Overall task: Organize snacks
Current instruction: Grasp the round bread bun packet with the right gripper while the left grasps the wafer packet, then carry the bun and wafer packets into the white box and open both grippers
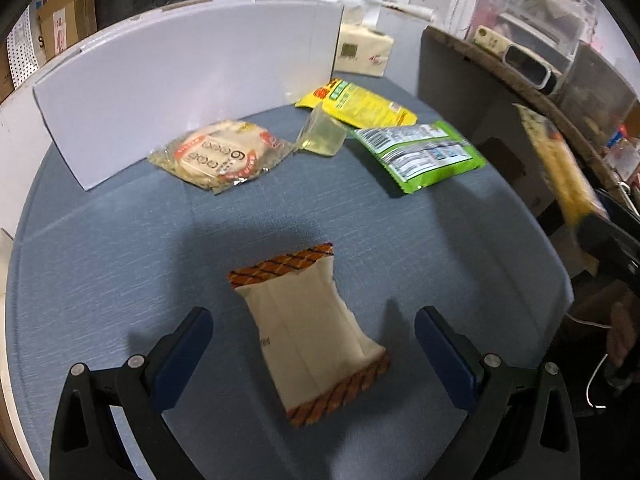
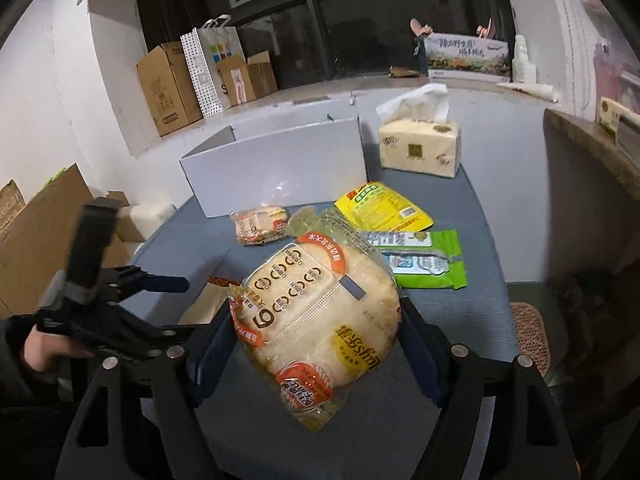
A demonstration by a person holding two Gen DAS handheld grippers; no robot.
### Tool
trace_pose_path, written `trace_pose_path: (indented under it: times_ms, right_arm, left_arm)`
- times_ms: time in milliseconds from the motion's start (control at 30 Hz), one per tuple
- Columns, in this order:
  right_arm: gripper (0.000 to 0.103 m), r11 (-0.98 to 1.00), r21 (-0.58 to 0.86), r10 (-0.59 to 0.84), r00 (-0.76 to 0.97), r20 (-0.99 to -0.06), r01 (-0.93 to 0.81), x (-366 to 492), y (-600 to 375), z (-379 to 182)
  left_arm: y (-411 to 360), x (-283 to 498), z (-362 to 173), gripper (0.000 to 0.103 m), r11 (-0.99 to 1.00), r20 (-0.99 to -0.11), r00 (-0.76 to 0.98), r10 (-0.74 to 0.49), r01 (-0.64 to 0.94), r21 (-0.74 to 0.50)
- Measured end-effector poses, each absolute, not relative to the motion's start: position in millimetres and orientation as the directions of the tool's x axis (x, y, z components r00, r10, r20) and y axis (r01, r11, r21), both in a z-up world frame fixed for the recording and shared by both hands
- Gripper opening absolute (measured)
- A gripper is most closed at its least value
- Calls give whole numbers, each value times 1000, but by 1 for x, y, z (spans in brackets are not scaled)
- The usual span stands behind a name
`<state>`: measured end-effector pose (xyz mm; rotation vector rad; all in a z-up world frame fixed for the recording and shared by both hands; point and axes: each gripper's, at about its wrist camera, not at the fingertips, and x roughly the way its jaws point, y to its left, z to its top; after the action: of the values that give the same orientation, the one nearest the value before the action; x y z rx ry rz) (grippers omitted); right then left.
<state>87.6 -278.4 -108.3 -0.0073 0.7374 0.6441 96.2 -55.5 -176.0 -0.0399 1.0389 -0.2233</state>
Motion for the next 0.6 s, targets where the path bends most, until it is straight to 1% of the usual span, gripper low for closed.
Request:
trace_pose_path:
  times_ms: [133, 200, 233, 267, 300, 333, 400, 467, 533, 600]
  right_arm:
    - [81, 806, 227, 546, 538, -643, -547, 88, -277, -117]
    - [81, 805, 232, 546, 529, -649, -546, 87, -275, -122]
    - [81, 801, 235, 550, 521, -653, -550, 86, -273, -124]
    - [81, 799, 234, 551, 517, -656, -554, 86, -272, -125]
    - [81, 796, 231, 551, 512, -659, -559, 86, -270, -126]
    - [81, 794, 227, 550, 508, -663, -564, 85, -268, -127]
    - [81, 787, 226, 556, 499, -665, -575, 82, -264, -127]
    - [81, 784, 216, 555, 501, -664, -582, 81, -261, -125]
    - [81, 781, 213, 557, 499, -664, -588, 79, -259, -124]
    - [81, 777, 221, 562, 494, -663, -589, 80, -258, -124]
  left_arm:
    - [-53, 102, -181, 103, 985, -861, 482, -164, 126, -118]
    - [-52, 101, -182, 102, 985, -859, 485, -164, 133, -113]
    - [-51, 99, -182, 99, 985, -854, 495, -161, 132, -109]
    - [-49, 98, -181, 83, 988, -848, 510, -144, 125, -93]
    - [-47, 96, -178, 59, 991, -843, 524, -122, 116, -72]
    - [-43, 96, -177, 48, 993, -841, 530, -109, 102, -65]
    - [-29, 94, -176, 49, 985, -829, 532, -173, 84, -152]
    - [-21, 89, -173, 49, 989, -816, 559, -146, 58, -137]
    - [-16, 83, -166, 49, 986, -794, 585, -164, 65, -156]
    - [-12, 77, -156, 49, 987, -774, 615, -154, 59, -149]
